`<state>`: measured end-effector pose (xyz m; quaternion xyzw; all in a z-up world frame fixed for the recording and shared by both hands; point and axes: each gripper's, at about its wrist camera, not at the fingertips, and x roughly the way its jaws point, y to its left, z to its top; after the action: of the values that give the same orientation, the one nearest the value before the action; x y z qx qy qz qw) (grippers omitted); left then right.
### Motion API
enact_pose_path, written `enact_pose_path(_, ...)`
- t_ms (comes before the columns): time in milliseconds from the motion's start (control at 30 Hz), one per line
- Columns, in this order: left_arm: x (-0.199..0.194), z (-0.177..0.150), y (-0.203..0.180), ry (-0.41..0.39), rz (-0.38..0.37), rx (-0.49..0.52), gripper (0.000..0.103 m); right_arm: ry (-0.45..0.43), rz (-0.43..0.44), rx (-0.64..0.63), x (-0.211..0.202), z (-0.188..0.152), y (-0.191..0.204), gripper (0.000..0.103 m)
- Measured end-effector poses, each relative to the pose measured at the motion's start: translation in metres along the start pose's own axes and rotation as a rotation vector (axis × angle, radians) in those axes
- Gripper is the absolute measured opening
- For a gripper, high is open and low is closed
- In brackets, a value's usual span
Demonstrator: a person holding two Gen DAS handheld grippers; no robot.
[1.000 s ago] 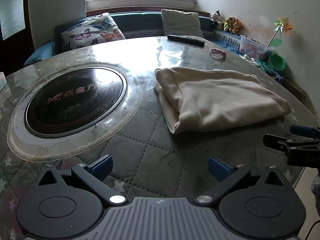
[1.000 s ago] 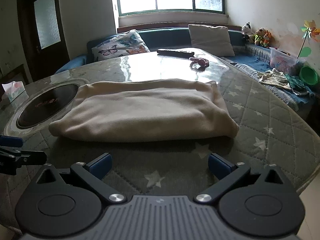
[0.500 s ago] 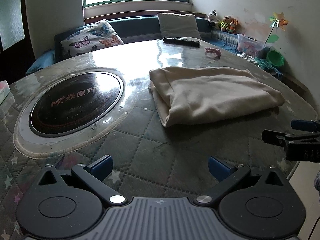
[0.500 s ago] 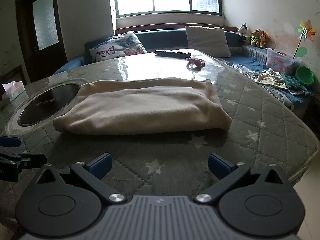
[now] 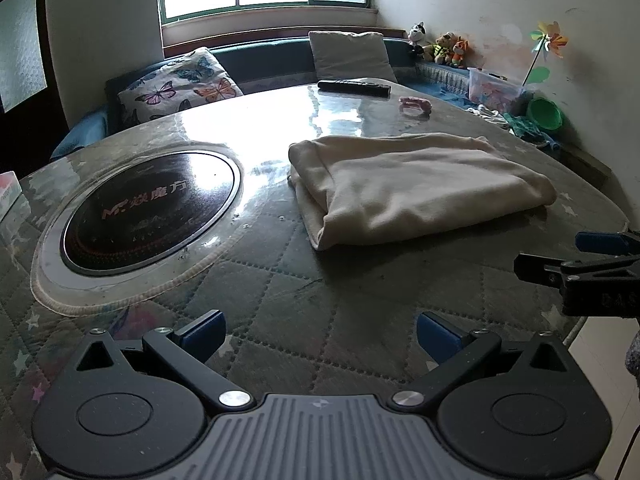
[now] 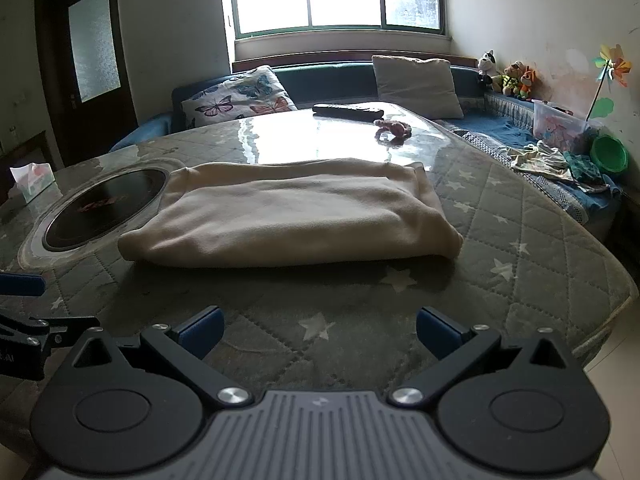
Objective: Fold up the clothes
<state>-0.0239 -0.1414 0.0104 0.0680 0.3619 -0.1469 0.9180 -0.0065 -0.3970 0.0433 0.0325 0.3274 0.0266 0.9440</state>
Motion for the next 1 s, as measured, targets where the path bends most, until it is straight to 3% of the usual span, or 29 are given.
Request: enact_pose_path(1000,0.0013,0.0003,-0.0041,-0.010,-0.010,0.017,0.103,0.007,0.015,-0.008,-0.0011,-0.0026,0.0066,0.103)
